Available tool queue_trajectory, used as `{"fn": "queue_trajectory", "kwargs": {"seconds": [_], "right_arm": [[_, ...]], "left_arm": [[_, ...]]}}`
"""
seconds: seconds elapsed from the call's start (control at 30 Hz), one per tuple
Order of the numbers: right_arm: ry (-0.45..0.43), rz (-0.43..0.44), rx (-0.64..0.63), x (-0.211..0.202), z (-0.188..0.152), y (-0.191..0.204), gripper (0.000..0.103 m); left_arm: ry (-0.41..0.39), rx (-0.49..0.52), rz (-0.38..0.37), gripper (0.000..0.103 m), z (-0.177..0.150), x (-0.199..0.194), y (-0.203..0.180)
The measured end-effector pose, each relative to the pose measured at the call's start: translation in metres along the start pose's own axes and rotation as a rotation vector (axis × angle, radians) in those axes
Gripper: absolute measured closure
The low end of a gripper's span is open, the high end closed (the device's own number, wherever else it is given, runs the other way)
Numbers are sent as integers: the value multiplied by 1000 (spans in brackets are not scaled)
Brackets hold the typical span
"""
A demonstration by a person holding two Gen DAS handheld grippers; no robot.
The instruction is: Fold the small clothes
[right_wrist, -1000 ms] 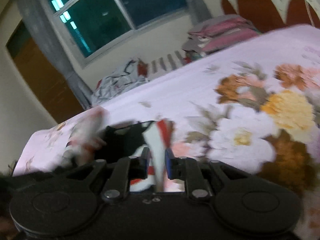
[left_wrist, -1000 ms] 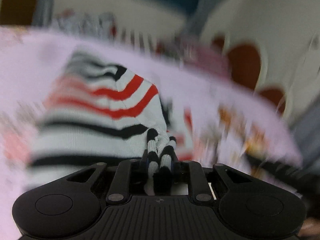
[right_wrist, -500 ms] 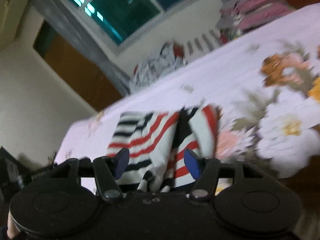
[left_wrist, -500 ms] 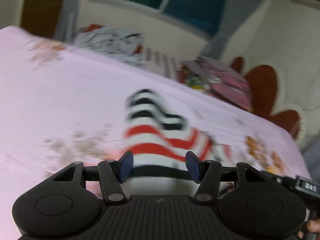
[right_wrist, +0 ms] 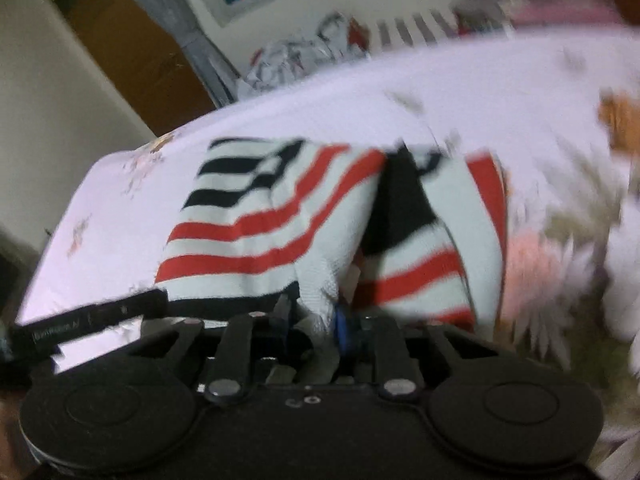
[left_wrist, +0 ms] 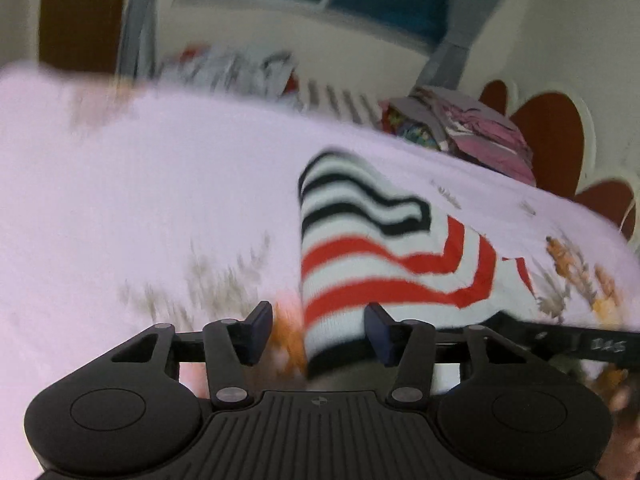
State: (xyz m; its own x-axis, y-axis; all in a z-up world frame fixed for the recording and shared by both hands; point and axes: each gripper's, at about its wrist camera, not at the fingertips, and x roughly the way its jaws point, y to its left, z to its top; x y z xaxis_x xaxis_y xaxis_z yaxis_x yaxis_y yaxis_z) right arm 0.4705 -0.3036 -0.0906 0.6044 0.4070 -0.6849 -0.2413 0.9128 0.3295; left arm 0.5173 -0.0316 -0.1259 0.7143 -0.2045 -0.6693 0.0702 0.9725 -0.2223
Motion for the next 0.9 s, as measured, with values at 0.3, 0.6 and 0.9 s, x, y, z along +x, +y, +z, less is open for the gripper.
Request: {"fn": "queue_trajectory", "kwargs": {"seconds": [0.3,0.6,0.9], "right_arm": [[-200,-53,-86,-69,-2,4,86],[-69,-137,65,-29,-39,-52,87],[-69,-165,37,-32,-40,-56,89]], "left_arm": [[-51,176,-125,74,11,-11,-52],[56,312,-93,74,1,6,-77],[63,231,-159,74,2,20,-67]]}}
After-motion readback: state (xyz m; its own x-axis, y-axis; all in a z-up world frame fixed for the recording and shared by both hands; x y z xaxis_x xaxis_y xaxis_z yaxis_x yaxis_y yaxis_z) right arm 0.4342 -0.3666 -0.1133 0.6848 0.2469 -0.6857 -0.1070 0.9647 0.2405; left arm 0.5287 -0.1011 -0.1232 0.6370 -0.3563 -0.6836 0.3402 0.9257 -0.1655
